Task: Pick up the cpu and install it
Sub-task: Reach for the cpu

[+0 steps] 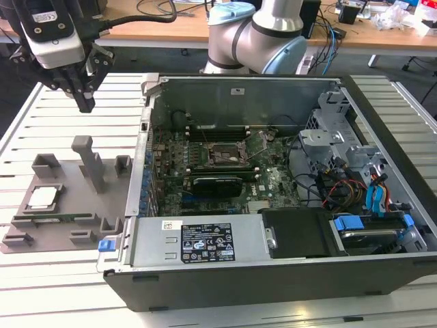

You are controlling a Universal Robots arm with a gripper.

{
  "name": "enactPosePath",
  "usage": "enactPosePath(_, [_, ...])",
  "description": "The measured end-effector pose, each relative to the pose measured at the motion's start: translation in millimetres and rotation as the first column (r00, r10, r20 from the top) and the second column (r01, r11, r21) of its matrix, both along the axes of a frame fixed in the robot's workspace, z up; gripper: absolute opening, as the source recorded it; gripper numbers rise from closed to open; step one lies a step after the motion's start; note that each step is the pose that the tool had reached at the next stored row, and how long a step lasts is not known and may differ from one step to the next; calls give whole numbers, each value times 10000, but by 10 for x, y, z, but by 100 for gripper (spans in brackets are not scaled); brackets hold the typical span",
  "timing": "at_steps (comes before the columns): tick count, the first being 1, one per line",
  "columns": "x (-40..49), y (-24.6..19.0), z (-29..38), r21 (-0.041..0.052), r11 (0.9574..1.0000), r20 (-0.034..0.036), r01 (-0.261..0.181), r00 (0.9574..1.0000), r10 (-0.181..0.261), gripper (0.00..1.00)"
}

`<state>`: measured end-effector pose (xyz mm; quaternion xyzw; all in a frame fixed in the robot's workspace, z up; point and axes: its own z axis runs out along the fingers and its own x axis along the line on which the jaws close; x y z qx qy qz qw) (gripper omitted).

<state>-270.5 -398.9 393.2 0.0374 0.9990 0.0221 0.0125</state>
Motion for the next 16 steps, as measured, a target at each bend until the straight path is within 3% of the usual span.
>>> enactPosePath(16, [-331, 0, -1, 0, 10000, 0, 1, 10000, -1, 11])
